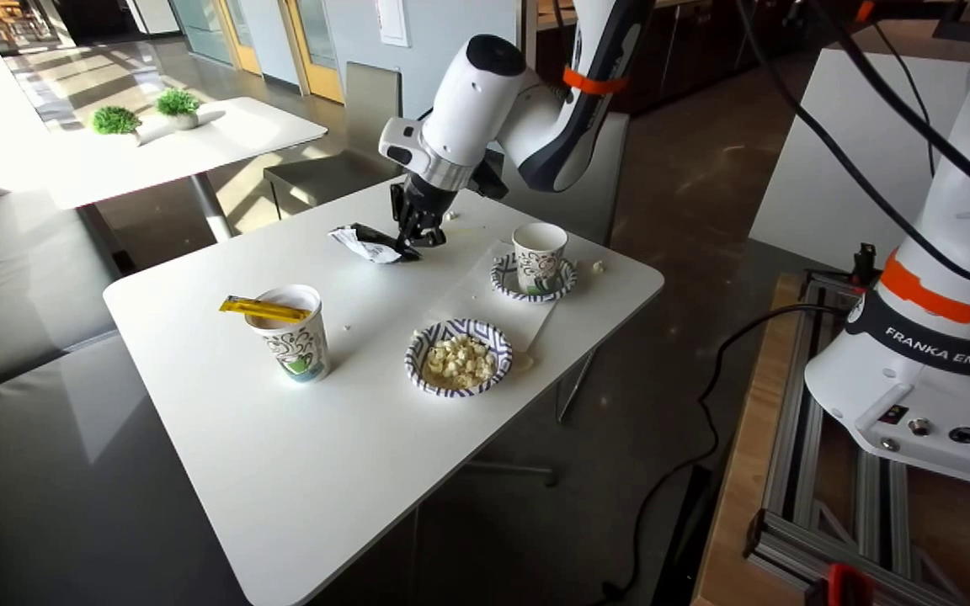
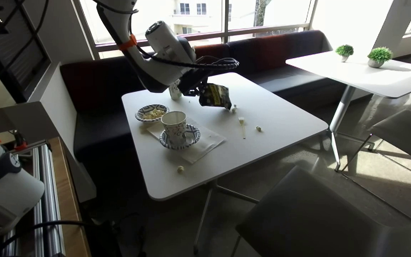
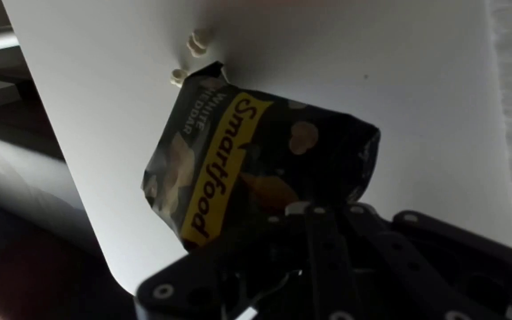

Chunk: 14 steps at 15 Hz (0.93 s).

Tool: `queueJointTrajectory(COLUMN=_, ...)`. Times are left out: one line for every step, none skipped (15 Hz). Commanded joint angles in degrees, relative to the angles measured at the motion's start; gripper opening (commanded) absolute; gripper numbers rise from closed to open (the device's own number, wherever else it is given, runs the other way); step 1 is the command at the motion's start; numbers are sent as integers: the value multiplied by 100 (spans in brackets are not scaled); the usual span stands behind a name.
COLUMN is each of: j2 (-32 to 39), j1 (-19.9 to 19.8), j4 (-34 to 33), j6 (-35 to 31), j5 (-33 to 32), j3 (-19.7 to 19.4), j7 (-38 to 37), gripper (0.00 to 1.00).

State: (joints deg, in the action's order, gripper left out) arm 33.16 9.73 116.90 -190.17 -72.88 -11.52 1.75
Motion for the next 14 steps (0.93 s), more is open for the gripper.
queueJointTrajectory(j2=160, j1=-320, j4=123, j6=0, j5=-53, j3=407, j7=210, gripper=0)
queueJointTrajectory(j2=188, j1=-324, j4=92, j6=63, j5=-94, j3=410, j7=272, gripper=0)
queueJointTrajectory(j2=181, j1=-269, j4=16, j6=134, j5=-151, j3=316, j7=356, gripper=0)
queueJointTrajectory(j2=172, j1=-265, j4=-2, j6=153, j5=-181, j3=279, j7=466, gripper=0)
queueJointTrajectory(j2=165, j1=-321, j4=18, j6=145, j5=-166, j3=298, j7=563, gripper=0)
queueJointTrajectory(j2=175, j1=-362, j4=7, j6=136, j5=-177, j3=300, j7=688, gripper=0)
queueJointTrajectory(j2=192, j1=-445, j4=29, j6=112, j5=-160, j3=353, j7=792, gripper=0)
queueJointTrajectory(j2=214, j1=-518, j4=42, j6=33, j5=-143, j3=401, j7=890, gripper=26)
queueJointTrajectory(j2=206, j1=-527, j4=24, j6=43, j5=-128, j3=389, j7=950, gripper=27)
queueJointTrajectory(j2=197, j1=-593, j4=58, j6=29, j5=-114, j3=447, j7=1025, gripper=34)
queueJointTrajectory(j2=182, j1=-619, j4=74, j6=18, j5=-96, j3=470, j7=1068, gripper=40)
queueJointTrajectory(j2=154, j1=-669, j4=116, j6=5, j5=-67, j3=532, j7=1085, gripper=47)
queueJointTrajectory(j2=118, j1=-746, j4=209, j6=15, j5=-1, j3=633, j7=1049, gripper=56)
queueJointTrajectory(j2=91, j1=-923, j4=341, j6=27, j5=198, j3=845, j7=1176, gripper=63)
